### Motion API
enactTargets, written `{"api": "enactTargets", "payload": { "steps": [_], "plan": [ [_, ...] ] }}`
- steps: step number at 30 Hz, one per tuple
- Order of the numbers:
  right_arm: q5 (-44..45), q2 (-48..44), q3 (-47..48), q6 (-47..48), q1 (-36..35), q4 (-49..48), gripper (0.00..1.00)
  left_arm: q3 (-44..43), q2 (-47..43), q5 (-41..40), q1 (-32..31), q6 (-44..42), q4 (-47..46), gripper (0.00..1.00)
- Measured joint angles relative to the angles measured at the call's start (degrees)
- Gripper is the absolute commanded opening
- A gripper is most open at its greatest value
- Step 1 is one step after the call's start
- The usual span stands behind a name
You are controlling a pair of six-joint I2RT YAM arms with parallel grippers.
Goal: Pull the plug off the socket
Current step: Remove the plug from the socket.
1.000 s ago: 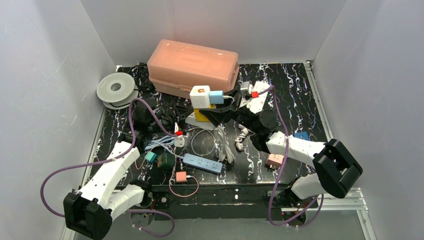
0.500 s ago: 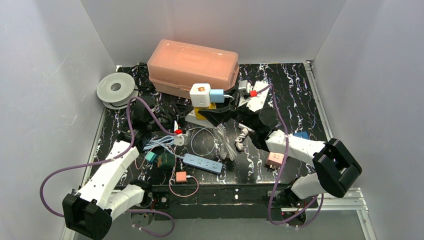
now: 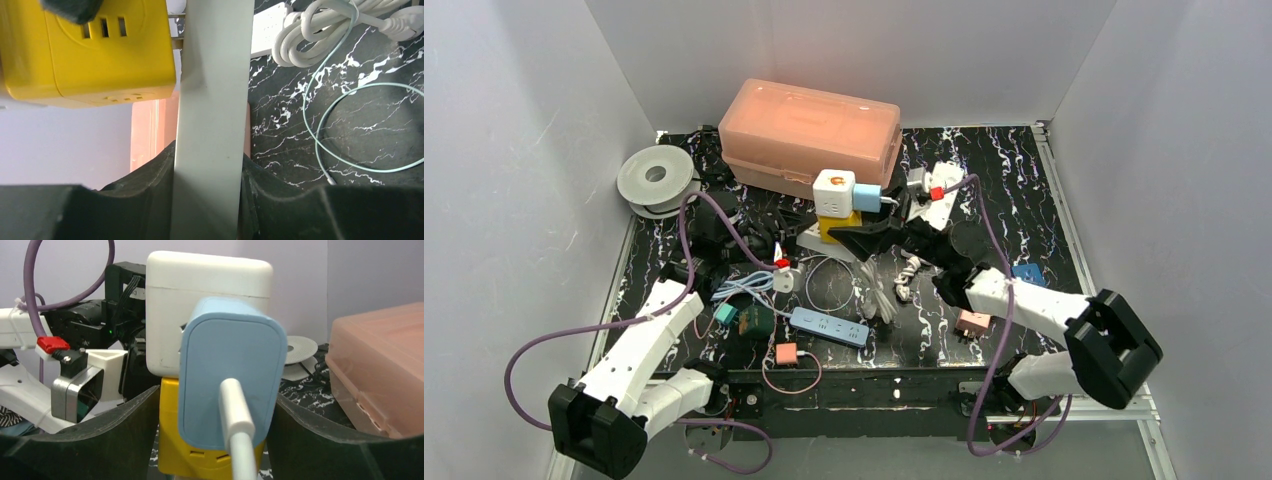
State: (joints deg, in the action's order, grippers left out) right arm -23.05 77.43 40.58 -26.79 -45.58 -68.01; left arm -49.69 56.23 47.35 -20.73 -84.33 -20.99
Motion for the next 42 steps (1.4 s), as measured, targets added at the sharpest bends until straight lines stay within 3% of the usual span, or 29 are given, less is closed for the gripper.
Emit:
{"api": "enactTargets", "payload": {
  "steps": [5,10,14,21,27,33,37,38,41,42],
  "plan": [
    [1.29,-6.75,-1.68,3.08,0.00,9.94,0.77,-1.31,0.57,0.46,-0.48,2.14,-0.92,0.00],
    [0.24,-11.63,-1.62,5.33,0.02,18.08,0.73,-3.39,0.31,1.20,-0.24,2.91,-3.74,0.00],
    [0.20,-11.89,-2.47,3.98,0.00,16.15,0.71,-3.48,0.31,1.70,-0.22,2.73,-4.39,0.00],
    [1.92,-4.72,-3.26,-3.74,0.11,1.86,0.70,-3.48,0.22,0.48,0.55,1.64,-4.66,0.00],
    [3.06,-0.07,-2.45,-9.25,0.48,-5.42,0.50,-3.48,0.00,-0.92,1.11,0.79,-4.83,0.00],
    [4.20,0.11,-2.80,-11.41,0.48,-9.09,0.01,-3.50,-0.52,-1.05,1.01,0.52,-6.54,0.00],
    [4.52,0.11,-2.80,-12.24,0.48,-10.40,0.01,-3.50,-0.70,-0.94,0.87,0.33,-7.48,0.00],
    [4.57,0.09,-2.91,-12.31,0.48,-10.62,0.13,-3.50,-0.72,-0.92,0.85,0.33,-7.45,0.00],
    [4.81,-0.76,-4.24,-12.48,0.44,-11.32,0.62,-3.50,-0.74,-0.76,0.61,0.39,-7.30,0.00],
    [4.90,-1.27,-4.83,-12.44,0.42,-11.50,0.67,-3.50,-0.72,-0.63,0.26,0.39,-7.19,0.00]
  ]
}}
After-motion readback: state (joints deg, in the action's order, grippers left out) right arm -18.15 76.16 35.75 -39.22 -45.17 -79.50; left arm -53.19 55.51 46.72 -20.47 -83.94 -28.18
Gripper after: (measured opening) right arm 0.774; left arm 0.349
